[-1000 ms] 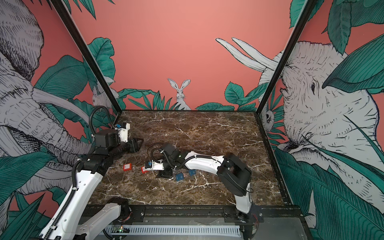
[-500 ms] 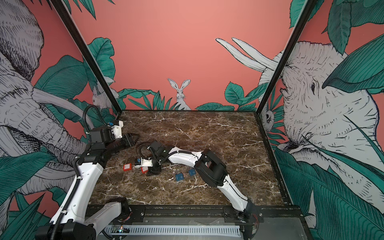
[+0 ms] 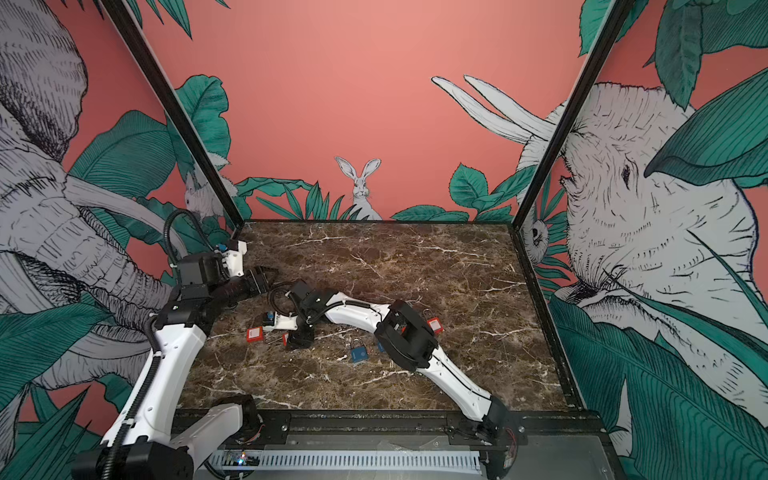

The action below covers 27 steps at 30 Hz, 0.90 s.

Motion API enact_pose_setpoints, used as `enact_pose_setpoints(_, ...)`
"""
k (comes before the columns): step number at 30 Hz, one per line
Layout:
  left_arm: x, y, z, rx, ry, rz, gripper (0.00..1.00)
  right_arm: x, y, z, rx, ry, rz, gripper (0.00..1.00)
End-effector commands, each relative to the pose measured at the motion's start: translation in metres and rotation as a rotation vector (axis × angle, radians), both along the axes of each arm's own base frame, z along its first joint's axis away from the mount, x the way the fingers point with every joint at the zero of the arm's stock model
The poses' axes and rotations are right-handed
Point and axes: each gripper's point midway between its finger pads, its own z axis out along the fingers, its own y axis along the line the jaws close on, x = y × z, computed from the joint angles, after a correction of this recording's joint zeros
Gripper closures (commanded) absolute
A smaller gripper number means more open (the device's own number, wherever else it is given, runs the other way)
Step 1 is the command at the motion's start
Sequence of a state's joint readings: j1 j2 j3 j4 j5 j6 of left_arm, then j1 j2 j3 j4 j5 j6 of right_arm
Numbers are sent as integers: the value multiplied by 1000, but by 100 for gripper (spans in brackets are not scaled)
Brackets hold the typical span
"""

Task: Lock with the key

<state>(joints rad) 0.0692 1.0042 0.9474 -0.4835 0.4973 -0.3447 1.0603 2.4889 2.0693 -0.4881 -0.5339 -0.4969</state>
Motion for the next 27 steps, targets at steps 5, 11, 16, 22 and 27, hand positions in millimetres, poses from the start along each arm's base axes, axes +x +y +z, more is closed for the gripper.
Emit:
enact_pose_setpoints(5,-2,-3,-3,-8,-2,-26,48,-10,-11,-7,-31,2,-2,36)
enact_pose_setpoints(11,-1,-5,-8,-27,4,-30,48,-1,-6,-19,-59,6,-75,41)
enact_pose_setpoints(16,-3,-4,-8,-22,1,-30,48,-5,-5,-24,-70,15,-61,52)
enact_pose_setpoints(22,-2,-5,-8,-23,-5,-37,48,-16,-13,-10,-14,-32,24,66)
enact_pose_setpoints(27,0,-9,-6,-23,-35,-70,49,-20,-18,17,59,-85,61,72)
